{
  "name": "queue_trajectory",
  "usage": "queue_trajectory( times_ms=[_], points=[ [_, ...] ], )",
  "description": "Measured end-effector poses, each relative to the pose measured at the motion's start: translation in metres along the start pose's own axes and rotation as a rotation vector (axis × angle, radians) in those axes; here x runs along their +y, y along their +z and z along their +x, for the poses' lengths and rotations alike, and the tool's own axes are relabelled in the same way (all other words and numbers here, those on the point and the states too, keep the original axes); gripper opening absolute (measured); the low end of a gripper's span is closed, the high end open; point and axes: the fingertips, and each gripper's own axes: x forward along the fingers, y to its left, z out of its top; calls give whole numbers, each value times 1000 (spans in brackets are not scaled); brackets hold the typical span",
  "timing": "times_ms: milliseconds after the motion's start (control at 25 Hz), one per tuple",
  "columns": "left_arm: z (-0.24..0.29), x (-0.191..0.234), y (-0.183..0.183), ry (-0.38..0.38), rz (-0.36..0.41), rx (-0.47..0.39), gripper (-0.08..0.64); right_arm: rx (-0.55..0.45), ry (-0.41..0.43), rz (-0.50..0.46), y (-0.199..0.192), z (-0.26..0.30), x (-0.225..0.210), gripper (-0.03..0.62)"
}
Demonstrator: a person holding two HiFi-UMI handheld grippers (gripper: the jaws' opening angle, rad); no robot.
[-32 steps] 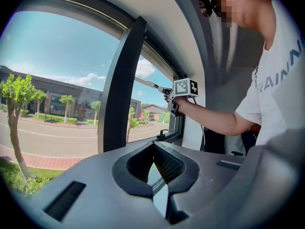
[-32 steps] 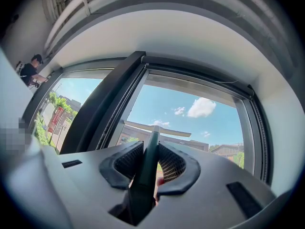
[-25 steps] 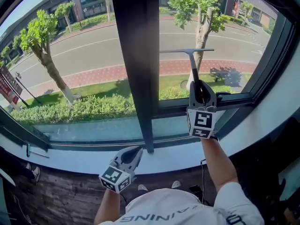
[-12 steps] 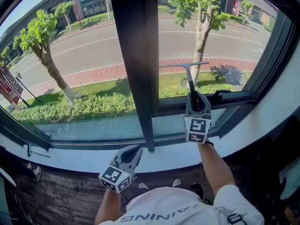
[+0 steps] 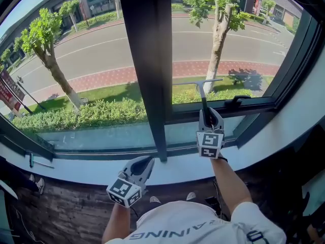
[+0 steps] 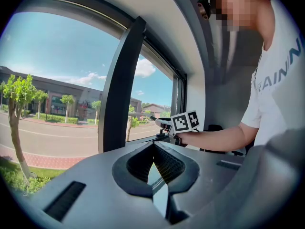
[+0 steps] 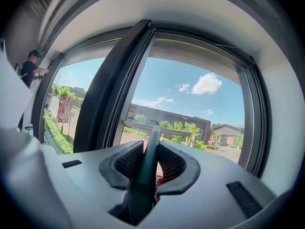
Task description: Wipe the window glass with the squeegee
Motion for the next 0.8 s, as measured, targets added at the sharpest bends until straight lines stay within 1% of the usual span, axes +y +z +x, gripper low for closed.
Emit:
queue_trajectory(
  times_ms=[400, 800],
  points=[
    [3, 1, -7, 1, -8, 15, 14, 88, 16, 43, -52, 2, 8, 98],
    [-1, 3, -6, 11, -13, 22, 14, 181, 40, 45, -94, 3, 22, 98]
  ],
)
